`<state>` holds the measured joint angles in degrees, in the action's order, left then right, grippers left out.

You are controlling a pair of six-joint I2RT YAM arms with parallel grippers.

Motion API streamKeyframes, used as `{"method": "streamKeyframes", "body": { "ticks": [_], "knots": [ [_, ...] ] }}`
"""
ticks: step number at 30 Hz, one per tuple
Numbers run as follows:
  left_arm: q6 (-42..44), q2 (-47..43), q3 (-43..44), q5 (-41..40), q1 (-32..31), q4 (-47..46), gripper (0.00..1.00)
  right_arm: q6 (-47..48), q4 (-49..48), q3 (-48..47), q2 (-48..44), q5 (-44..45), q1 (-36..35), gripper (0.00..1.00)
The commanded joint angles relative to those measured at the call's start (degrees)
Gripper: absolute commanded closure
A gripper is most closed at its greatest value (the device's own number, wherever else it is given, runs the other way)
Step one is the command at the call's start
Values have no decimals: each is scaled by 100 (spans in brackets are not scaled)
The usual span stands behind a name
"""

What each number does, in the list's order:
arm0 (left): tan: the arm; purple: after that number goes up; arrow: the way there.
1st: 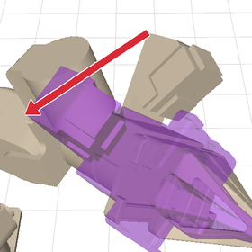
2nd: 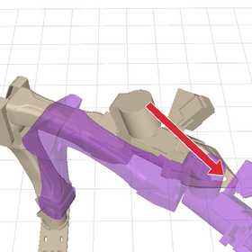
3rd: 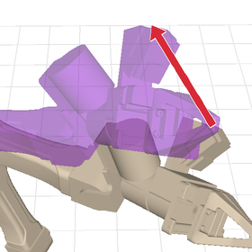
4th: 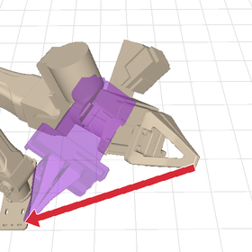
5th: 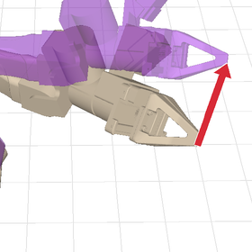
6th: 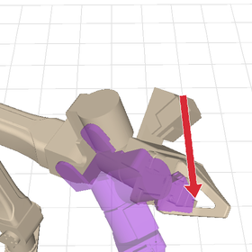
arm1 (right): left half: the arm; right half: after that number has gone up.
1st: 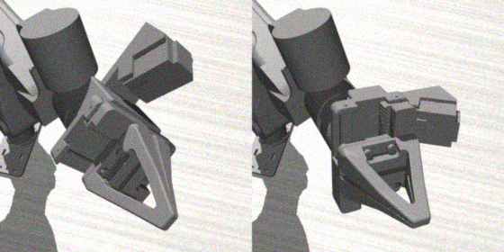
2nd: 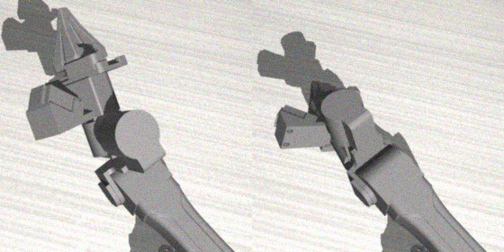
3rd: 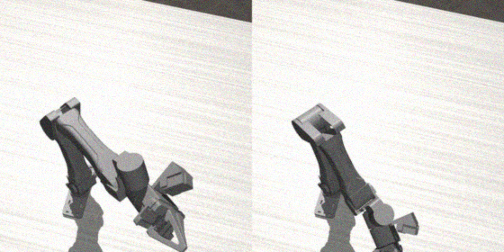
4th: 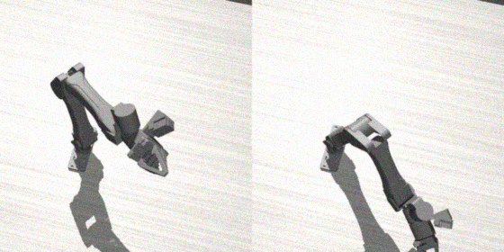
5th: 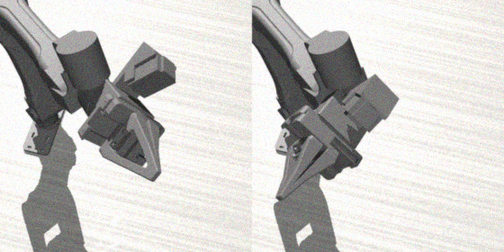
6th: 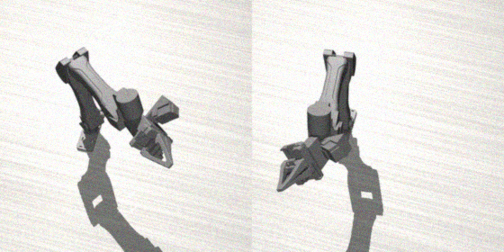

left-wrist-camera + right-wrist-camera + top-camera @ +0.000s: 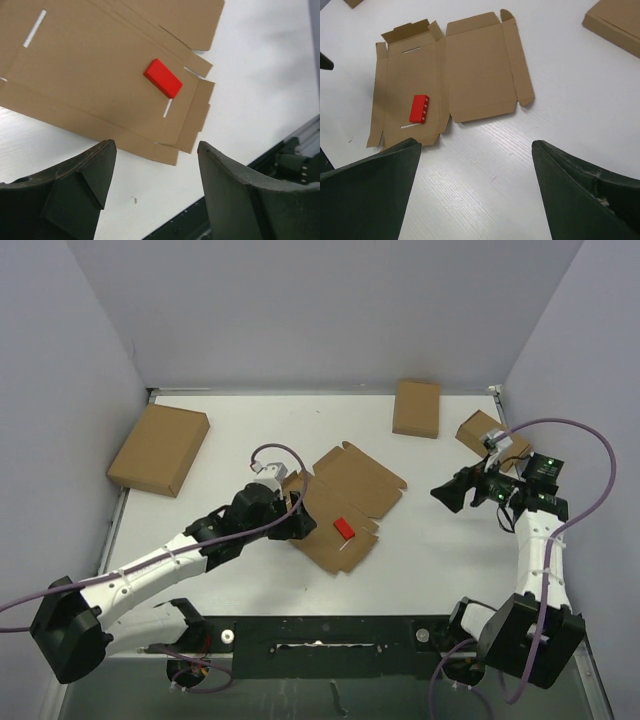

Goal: Fold the paper box

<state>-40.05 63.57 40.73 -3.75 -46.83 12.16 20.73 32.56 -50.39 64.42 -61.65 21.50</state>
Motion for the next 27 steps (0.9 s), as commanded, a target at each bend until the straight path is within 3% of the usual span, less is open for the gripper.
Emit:
{"method": "streamKeyframes", "body": {
  "ticks": [1,5,8,13,27],
  "knots": [
    [-735,-524,48,274,-37,-253,35,-185,-61,-55,-483,-105,268,2],
    [-594,-882,74,148,-45,320,35,873,1399,-566,-412,227,266,2],
    [-191,-1072,221,-176,-18,762,33,1351,1979,-665,-257,220,263,2],
    [-89,-1106,160,-338,24,581,32,990,1926,-572,-85,101,263,2],
    [113,39,1013,376,54,799,32,821,1966,-813,113,148,269,2]
  ]
}}
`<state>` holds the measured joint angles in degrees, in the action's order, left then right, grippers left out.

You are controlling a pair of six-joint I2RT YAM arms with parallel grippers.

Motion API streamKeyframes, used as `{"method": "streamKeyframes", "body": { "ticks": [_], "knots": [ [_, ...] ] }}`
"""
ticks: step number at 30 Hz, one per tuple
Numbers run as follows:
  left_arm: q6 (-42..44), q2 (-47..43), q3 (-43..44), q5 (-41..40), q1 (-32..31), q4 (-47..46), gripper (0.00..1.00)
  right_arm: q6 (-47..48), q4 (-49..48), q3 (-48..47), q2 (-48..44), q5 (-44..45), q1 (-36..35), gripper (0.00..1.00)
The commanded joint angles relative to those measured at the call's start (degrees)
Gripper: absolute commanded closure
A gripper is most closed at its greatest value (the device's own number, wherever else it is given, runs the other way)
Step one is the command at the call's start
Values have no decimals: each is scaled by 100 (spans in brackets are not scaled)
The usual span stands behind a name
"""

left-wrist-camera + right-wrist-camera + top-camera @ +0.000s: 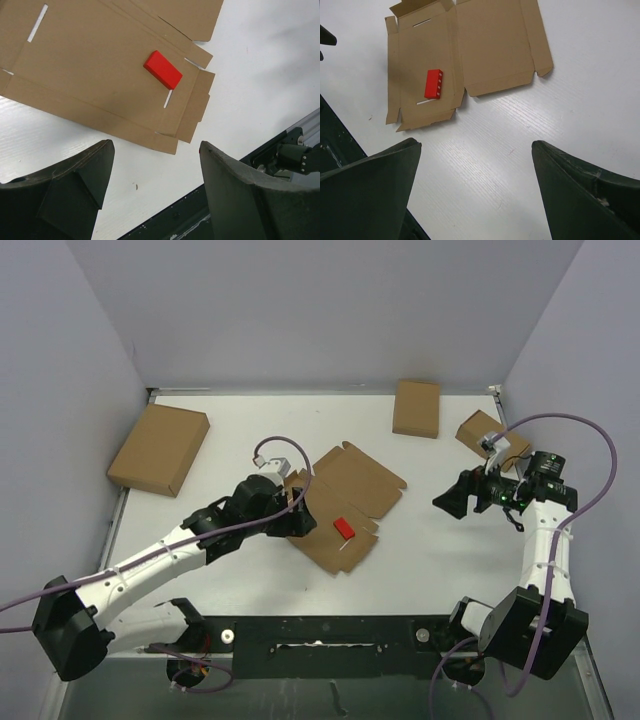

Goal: Fold the paper box

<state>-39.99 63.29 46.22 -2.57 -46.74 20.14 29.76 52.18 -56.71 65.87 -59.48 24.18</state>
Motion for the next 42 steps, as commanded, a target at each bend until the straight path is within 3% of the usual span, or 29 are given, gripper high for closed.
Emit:
{"method": "streamKeyframes", "body": {
  "ticks": [1,6,8,13,17,19,23,25,29,32,36,42],
  "knots": [
    [120,84,528,287,65,63,32,-188,-116,-84,-64,-120,-8,2],
    [534,246,681,1106,68,-125,33,-35,-314,-4,-21,-652,-82,2],
    [111,226,633,834,61,102,35,-97,-190,30,49,-587,-144,2],
    [-26,191,651,423,87,-307,35,498,293,-132,204,-361,-330,2],
    [-193,187,986,-96,106,336,35,1015,1011,-351,349,83,-306,2],
    [-499,110,621,-235,108,45,35,775,861,-292,339,184,-259,2],
    [538,376,346,-330,123,-1187,35,495,-15,-437,610,-455,-532,2],
    [-346,478,269,-733,10,-641,35,-61,-392,-373,724,-413,-557,2],
    [-1045,649,-88,-958,-176,-1214,39,-399,-933,-217,745,-427,-767,2],
    [-1534,1472,437,-1259,-341,-749,38,-775,-1495,4,810,-371,-923,2],
    [-2024,2570,1505,-1726,-836,-29,35,-691,-1330,-107,925,-486,-943,2],
    [-3457,3797,2969,-2205,-1056,1936,34,-856,-1518,106,607,-394,-909,2]
  ]
}}
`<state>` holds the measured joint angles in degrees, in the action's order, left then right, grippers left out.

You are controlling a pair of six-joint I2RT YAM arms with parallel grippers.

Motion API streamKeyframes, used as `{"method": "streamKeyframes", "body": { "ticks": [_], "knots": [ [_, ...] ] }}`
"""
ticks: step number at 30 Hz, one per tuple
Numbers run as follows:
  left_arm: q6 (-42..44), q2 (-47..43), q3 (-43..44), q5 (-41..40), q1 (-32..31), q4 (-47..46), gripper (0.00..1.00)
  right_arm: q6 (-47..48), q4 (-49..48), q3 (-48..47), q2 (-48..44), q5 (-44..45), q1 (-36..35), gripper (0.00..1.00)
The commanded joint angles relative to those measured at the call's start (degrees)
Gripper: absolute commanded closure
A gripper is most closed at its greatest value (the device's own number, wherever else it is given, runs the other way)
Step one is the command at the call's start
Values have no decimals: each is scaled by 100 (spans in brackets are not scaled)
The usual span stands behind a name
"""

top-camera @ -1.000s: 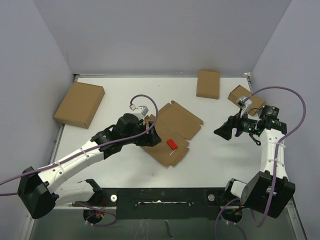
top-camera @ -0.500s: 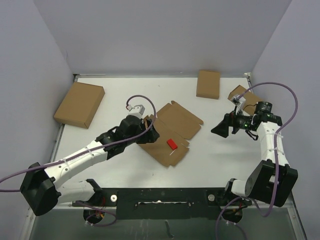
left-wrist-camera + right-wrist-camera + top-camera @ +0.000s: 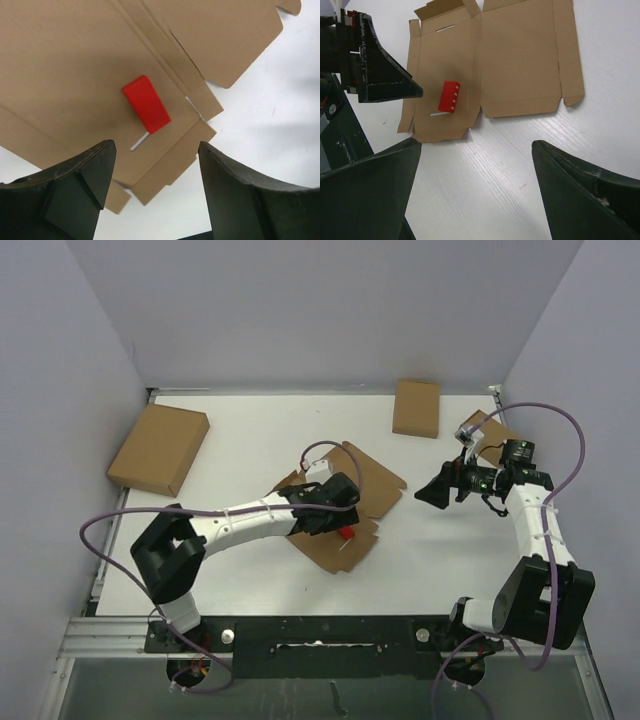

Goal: Fold the paper box

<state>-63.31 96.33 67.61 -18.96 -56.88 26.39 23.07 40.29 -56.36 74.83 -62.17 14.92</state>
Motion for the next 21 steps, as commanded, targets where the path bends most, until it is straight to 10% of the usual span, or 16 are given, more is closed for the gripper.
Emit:
{"method": "streamKeyframes", "body": {
  "ticks": [1,11,21],
  "knots": [
    [-1168,615,986,-590,-42,1455,34,-207,-346,60,-297,-102,26,2],
    [-794,1657,2453,-576,0,2531,35,-392,-432,88,-228,167,99,2],
    [5052,442,1931,2260,1892,1164,27,-440,-452,90,-6,123,108,2]
  ]
}}
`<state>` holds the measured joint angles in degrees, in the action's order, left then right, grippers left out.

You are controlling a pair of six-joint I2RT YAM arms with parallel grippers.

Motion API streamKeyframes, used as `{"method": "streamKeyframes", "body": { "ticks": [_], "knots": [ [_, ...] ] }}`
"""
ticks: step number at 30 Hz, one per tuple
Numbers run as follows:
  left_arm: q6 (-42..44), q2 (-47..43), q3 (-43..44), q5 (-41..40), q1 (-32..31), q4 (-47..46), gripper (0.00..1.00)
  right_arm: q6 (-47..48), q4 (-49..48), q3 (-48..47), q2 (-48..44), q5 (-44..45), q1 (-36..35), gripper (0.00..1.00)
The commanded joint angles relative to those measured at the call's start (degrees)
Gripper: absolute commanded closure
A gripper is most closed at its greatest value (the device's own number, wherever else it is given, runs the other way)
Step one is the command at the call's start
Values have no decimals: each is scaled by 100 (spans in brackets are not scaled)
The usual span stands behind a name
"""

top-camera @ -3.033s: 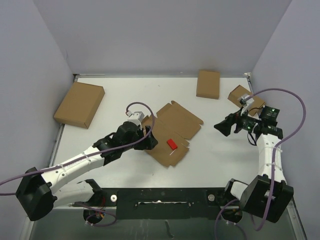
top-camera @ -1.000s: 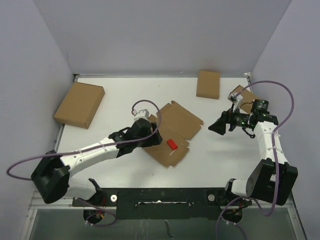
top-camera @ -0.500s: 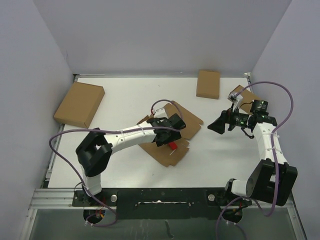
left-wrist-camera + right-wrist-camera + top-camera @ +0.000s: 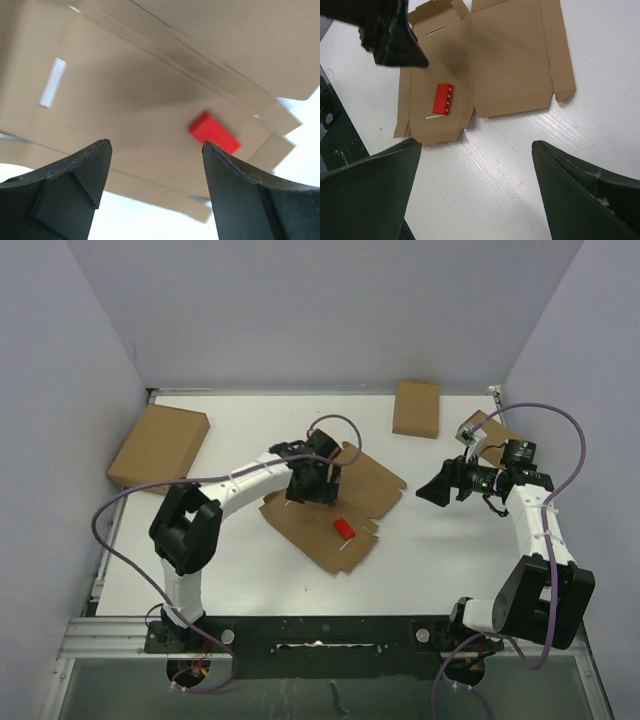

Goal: Fold the paper box

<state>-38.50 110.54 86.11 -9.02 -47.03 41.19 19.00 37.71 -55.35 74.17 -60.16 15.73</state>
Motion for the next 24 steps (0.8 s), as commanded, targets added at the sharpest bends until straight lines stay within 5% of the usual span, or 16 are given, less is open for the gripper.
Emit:
{"method": "streamKeyframes", "body": {
  "ticks": [1,8,24],
  "knots": [
    [2851,-997,221,1479,1145,-133,27,-25,-196,-3,74,-83,35,2],
    [3989,-806,720,2787,2440,392,22,54,-173,-10,194,-72,49,2],
    [4562,628,963,2864,2769,494,36,267,-67,1,402,-132,153,2]
  ]
}}
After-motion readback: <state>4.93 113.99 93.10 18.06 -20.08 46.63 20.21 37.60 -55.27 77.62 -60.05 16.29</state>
